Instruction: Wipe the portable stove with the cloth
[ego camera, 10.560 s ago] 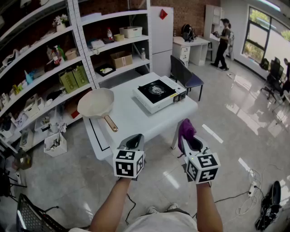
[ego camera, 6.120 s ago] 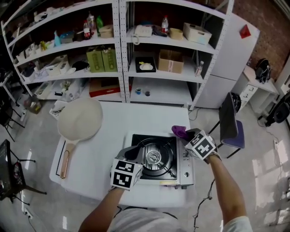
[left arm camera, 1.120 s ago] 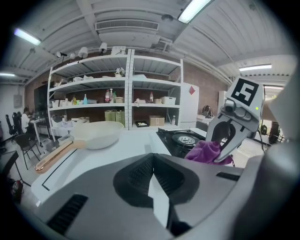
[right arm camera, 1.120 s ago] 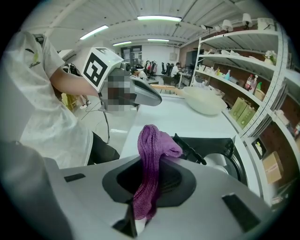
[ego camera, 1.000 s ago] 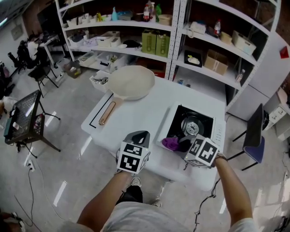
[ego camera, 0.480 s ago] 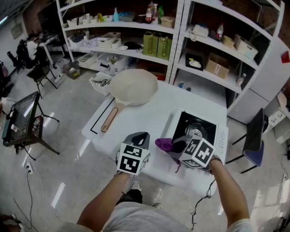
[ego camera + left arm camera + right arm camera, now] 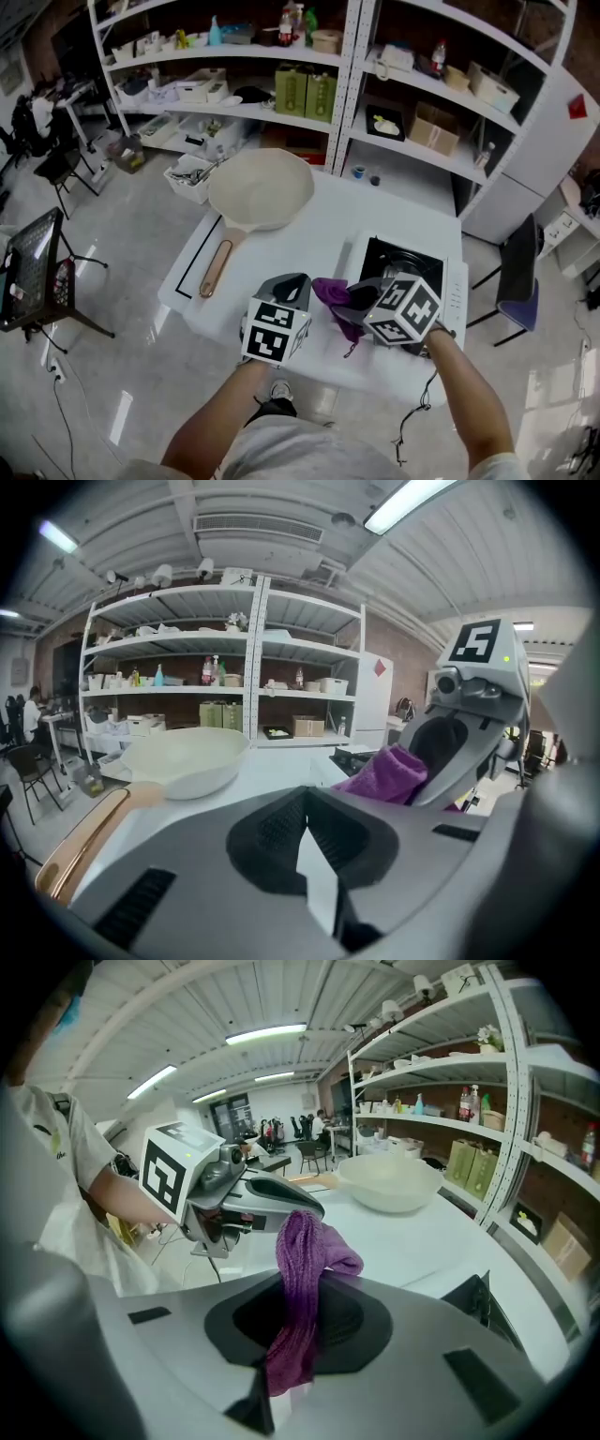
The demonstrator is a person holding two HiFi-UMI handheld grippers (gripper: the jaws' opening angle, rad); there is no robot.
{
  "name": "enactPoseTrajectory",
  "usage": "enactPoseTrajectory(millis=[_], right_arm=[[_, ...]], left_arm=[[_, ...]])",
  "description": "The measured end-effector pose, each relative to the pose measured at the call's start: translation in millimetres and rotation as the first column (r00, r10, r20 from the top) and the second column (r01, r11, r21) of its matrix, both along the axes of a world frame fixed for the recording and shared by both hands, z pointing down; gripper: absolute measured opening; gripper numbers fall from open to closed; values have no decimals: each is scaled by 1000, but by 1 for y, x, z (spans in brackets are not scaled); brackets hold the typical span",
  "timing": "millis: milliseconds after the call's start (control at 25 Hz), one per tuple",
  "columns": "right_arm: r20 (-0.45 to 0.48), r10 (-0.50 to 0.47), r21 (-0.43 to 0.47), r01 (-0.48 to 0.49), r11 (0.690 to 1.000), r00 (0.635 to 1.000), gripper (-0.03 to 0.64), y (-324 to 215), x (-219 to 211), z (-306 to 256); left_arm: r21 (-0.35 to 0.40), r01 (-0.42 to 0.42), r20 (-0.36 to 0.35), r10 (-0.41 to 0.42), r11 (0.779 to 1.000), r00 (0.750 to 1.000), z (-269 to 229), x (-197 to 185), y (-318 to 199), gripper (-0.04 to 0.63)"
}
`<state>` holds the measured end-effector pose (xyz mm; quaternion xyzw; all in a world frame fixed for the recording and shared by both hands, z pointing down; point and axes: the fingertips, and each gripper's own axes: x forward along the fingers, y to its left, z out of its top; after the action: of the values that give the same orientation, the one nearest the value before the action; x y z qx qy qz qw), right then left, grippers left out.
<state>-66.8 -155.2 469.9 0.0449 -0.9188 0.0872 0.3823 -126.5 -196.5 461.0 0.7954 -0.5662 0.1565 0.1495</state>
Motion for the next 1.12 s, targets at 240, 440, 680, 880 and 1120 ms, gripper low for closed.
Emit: enactPoseTrajectory(millis=[240,440,680,880,1120], right_arm=[[-57,76,-6,-77,997,995,63,-21,-10,11],[-70,125,-13,-126,992,990,63,-40,-16,10],[-72,242,-11,-244,970,968,63,-72,-16,7],[-72,306,-4,-307,952,949,63,-98,-15,5],[-72,391,7,-392,920,918,63,-129,-7,9]], left_arm=[[0,-59,-15,59,998,998,4,-3,-21,3],[0,-110,-30,110,994,994,3,-1,-37,3],[13,-166,-49,166,986,985,-3,-3,-55,3],[17,-219,-61,220,976,974,-3,3,-72,3],[25,-273,-76,274,962,959,0,10,-94,3]])
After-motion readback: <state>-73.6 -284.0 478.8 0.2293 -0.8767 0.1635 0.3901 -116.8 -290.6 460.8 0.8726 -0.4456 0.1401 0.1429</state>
